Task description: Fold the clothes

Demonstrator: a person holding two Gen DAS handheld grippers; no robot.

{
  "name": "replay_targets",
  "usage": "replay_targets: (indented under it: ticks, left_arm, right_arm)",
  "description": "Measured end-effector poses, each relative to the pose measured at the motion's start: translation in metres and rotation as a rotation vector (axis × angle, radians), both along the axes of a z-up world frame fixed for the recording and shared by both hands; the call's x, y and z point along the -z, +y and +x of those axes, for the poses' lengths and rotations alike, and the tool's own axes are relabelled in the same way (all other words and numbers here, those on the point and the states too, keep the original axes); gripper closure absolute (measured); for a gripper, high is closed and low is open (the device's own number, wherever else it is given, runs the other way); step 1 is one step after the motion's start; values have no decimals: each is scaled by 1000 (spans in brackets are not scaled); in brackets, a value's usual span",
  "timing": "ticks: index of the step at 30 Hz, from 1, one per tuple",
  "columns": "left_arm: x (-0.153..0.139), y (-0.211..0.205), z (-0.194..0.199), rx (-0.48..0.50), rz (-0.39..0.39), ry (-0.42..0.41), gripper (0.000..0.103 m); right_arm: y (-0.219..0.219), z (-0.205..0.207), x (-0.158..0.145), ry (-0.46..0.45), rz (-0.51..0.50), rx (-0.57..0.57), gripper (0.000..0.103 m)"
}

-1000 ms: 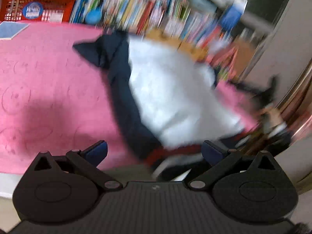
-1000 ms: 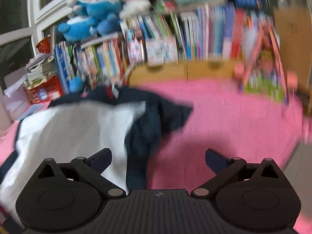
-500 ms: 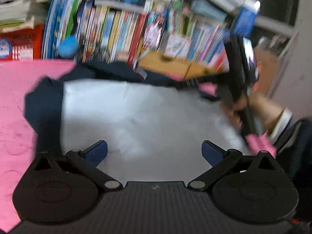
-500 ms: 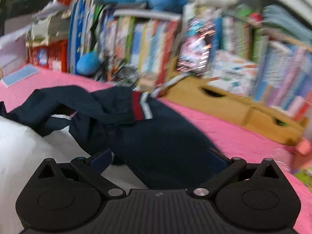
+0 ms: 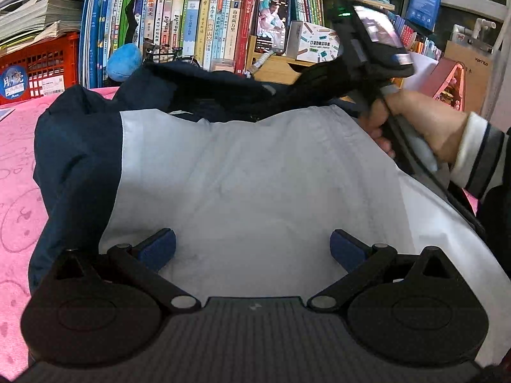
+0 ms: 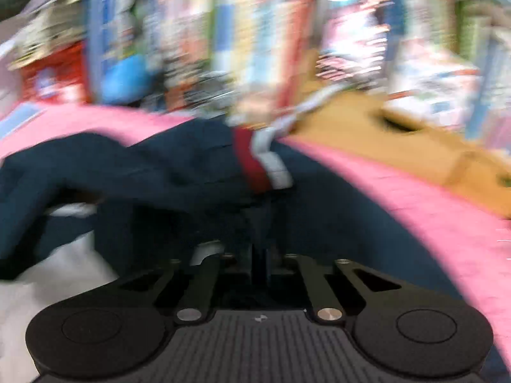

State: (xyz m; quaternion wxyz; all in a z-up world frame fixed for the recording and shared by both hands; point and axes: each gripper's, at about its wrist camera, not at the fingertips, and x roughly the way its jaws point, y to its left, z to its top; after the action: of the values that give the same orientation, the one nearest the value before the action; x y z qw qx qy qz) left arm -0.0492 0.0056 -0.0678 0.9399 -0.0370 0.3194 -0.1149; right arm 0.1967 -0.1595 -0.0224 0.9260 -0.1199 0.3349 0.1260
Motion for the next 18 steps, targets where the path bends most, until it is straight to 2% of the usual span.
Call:
replay_targets:
  ticks: [6, 9, 11, 13, 18]
  left_arm:
    - [1, -1, 2, -1, 2, -2, 0]
    - [0, -2, 3, -2, 3, -4, 0]
    - [0, -2, 3, -2, 6, -4, 0]
    - [1, -3, 2, -2, 12, -3, 0]
    - [1, -5, 1, -4, 30, -5, 0]
  right_arm:
    - [-100, -12, -31, -99, 31, 245, 94]
    - [-169, -47, -48, -187, 55, 373, 94]
    - [-215, -80, -62, -265, 22, 470, 94]
    - [-262, -111, -74, -305, 7, 565, 94]
    - [-358, -170, -81, -278, 35, 755, 91]
